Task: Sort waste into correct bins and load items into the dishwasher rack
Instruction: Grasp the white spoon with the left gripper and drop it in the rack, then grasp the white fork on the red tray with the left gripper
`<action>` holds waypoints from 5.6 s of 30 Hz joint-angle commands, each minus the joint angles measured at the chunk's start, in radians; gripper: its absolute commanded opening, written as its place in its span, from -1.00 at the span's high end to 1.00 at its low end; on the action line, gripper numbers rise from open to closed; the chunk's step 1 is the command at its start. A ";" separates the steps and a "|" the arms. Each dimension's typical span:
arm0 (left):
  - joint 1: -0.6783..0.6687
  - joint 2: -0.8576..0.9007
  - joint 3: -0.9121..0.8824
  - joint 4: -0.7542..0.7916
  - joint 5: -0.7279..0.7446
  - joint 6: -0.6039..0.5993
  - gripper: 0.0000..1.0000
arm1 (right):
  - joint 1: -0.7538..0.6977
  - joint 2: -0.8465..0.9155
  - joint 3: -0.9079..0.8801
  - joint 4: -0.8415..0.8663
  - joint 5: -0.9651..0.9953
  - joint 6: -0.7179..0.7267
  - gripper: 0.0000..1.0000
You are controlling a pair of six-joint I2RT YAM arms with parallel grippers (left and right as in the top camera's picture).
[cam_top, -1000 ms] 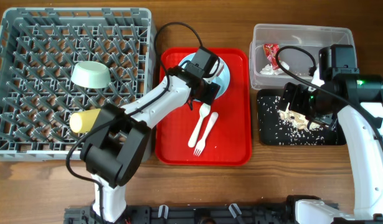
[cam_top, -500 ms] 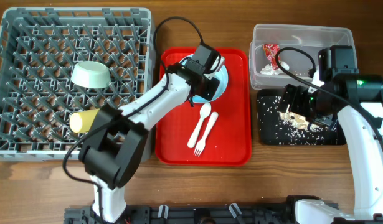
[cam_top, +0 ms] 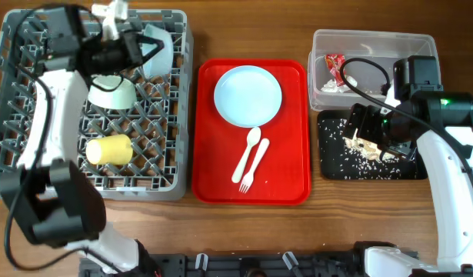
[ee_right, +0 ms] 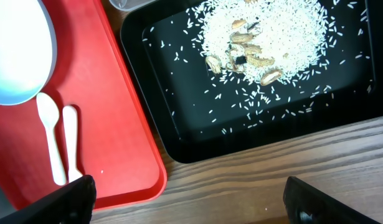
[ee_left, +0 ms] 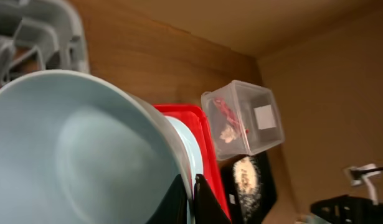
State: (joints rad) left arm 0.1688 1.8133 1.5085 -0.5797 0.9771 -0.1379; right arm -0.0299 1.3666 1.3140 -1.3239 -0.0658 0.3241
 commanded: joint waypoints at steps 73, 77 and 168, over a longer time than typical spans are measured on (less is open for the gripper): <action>-0.872 0.313 -0.026 -0.431 -1.015 -0.140 0.71 | -0.003 -0.016 0.019 -0.002 0.021 -0.022 -1.00; -0.872 0.311 -0.023 -0.445 -1.013 -0.140 0.92 | -0.003 -0.016 0.019 -0.002 0.021 -0.022 -0.99; -0.911 0.009 -0.061 -0.491 -0.996 -0.132 0.92 | -0.003 -0.016 0.019 -0.027 0.022 -0.060 -0.99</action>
State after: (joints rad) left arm -0.8089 1.9823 1.4422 -1.0557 0.0338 -0.2718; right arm -0.0299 1.3666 1.3140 -1.3483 -0.0620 0.2852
